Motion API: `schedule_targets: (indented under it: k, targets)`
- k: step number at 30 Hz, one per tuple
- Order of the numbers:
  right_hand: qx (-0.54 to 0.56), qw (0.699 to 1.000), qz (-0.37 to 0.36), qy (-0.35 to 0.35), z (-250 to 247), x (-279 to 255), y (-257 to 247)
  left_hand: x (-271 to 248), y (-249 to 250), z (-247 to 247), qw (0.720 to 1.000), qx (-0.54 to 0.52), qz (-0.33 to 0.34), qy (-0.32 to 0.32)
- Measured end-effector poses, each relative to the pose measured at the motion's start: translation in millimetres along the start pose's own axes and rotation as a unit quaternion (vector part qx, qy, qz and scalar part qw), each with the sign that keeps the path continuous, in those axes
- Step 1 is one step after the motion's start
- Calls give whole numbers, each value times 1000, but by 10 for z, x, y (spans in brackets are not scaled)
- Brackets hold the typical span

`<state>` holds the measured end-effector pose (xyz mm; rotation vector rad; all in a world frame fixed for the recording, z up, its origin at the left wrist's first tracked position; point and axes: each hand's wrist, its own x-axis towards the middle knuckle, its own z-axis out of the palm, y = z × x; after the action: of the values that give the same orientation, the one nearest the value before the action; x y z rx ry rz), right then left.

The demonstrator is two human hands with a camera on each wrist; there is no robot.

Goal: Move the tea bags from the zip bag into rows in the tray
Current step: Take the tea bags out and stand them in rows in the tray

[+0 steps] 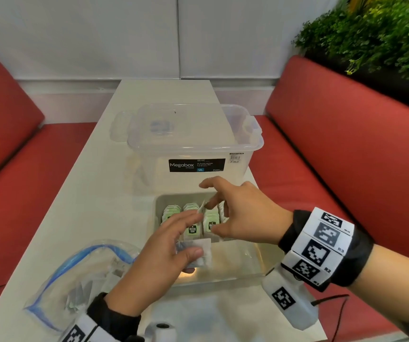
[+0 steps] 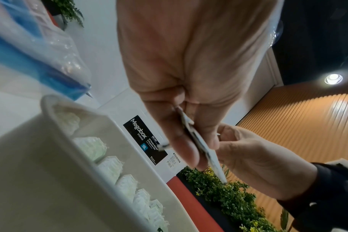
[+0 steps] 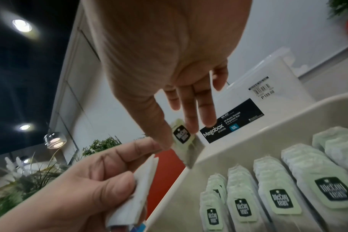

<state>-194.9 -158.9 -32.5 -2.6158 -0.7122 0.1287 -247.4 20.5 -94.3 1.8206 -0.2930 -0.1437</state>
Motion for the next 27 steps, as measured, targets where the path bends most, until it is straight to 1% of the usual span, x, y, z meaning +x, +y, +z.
schedule_targets:
  k: [4, 7, 11, 15, 19, 22, 24, 27]
  targets:
    - [-15, 998, 30, 48, 7, 31, 39, 0, -12, -14, 1000, -5, -9, -9]
    - [-37, 998, 8, 42, 13, 44, 31, 0, -5, -22, 1000, 22, 0, -20]
    - [-54, 998, -1, -13, -20, 76, 27, -3, 12, 3, 997, 67, 18, -45]
    - [-95, 994, 1, -56, -109, 101, 108, -2, 13, 22, 997, 55, 10, -55]
    - [-149, 985, 49, -69, -230, 120, 347, -7, -54, 4, 999, 19, -3, -27]
    - [-184, 972, 87, -119, -241, 133, 521, -23, -114, -9, 1000, 13, -12, -12]
    - [-212, 959, 100, -158, -193, 159, 597, -29, -145, -6, 1000, 7, -18, -10]
    - [-239, 944, 113, -196, -94, 228, 692, -31, -201, 4, 1000, 0, -24, -9]
